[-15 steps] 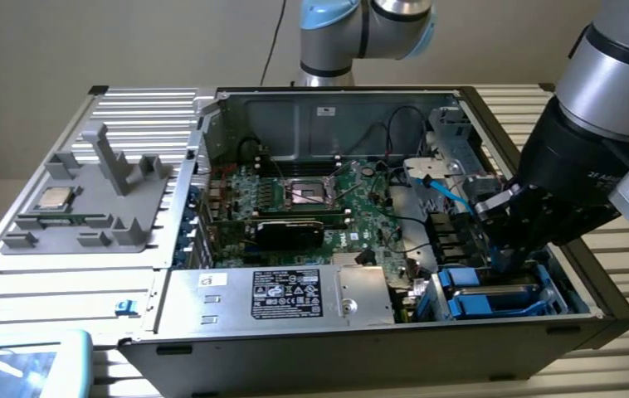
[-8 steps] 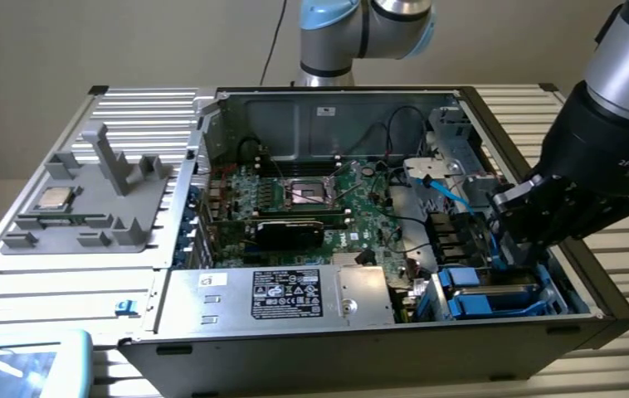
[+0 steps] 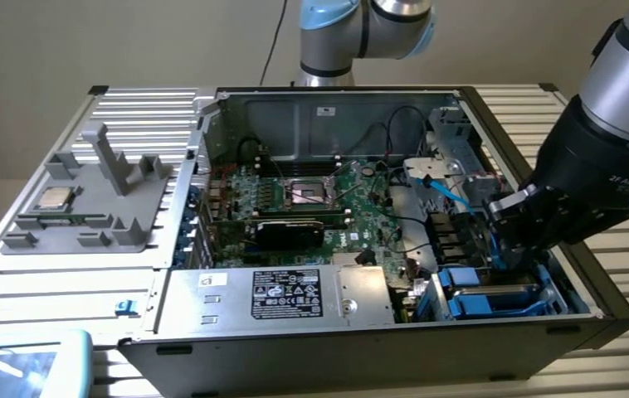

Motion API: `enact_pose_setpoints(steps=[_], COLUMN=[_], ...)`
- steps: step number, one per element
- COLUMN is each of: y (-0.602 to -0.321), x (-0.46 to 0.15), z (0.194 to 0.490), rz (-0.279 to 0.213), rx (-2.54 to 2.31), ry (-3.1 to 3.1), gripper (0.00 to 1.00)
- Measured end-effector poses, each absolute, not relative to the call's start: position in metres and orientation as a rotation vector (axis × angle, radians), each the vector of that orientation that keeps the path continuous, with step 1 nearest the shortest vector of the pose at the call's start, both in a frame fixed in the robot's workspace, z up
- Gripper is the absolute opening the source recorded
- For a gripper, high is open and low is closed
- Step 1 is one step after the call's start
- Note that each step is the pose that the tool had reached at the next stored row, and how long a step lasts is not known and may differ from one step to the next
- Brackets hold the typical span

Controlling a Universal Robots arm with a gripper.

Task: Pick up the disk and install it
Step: 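Insert the second disk wire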

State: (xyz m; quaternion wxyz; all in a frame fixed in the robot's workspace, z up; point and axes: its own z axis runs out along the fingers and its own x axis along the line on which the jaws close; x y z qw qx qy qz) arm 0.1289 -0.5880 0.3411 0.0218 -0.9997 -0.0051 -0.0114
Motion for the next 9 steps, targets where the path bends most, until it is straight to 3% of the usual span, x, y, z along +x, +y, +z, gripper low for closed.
enact_pose_setpoints(steps=[6, 9], y=[-0.588, -0.589], x=[0.129, 0.129], z=[0.340, 0.354], rz=[-0.035, -0.035], rx=[-3.096, -3.096], ry=[-0.016, -0.016], gripper=[0.11, 0.11])
